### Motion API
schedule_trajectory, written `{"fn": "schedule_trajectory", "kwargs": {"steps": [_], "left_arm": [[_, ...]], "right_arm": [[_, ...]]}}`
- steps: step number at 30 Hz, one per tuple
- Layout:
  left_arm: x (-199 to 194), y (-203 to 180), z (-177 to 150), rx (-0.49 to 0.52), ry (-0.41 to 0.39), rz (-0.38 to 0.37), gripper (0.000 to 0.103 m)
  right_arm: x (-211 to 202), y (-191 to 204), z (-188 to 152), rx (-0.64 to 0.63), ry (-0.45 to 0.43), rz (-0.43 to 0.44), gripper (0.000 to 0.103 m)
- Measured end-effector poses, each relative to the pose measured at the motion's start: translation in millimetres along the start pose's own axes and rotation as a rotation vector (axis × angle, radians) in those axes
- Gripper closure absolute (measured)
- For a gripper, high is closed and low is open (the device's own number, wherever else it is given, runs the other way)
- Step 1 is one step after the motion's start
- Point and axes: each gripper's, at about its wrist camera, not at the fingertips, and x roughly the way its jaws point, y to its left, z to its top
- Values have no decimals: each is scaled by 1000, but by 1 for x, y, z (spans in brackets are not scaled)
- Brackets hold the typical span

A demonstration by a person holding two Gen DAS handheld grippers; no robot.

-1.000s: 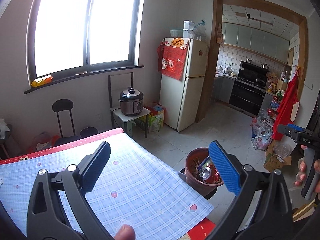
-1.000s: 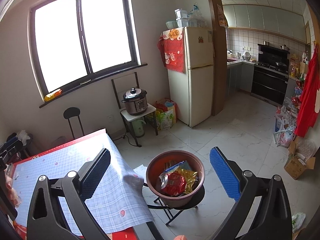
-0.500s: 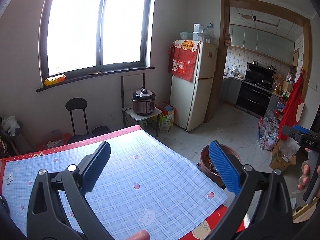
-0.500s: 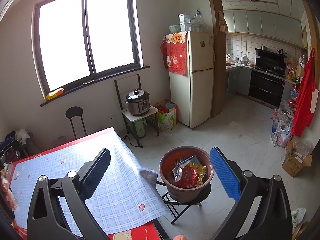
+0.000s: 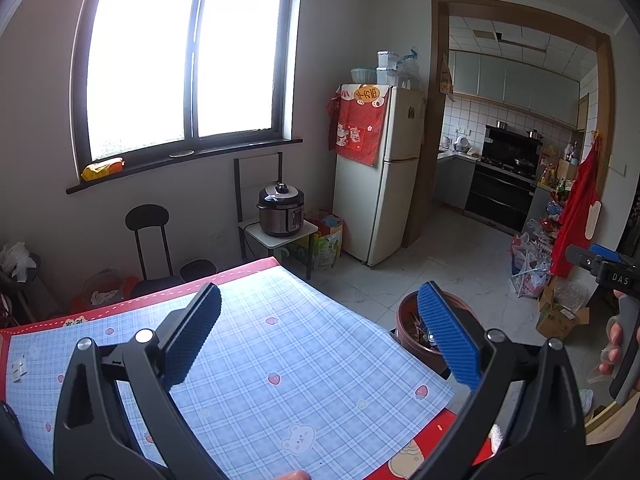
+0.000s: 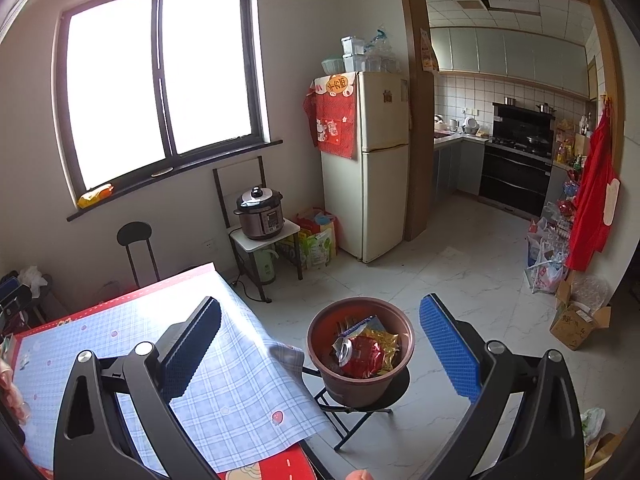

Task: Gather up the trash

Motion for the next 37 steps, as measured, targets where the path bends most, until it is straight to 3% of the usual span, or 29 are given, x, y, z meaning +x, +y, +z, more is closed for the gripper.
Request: {"fn": "schedule_trajectory", "kwargs": {"steps": [37], "left_arm": [[-4, -20, 18, 36, -27, -57, 6]], "right_arm": [[-23, -39, 6, 37, -39, -101, 6]]}}
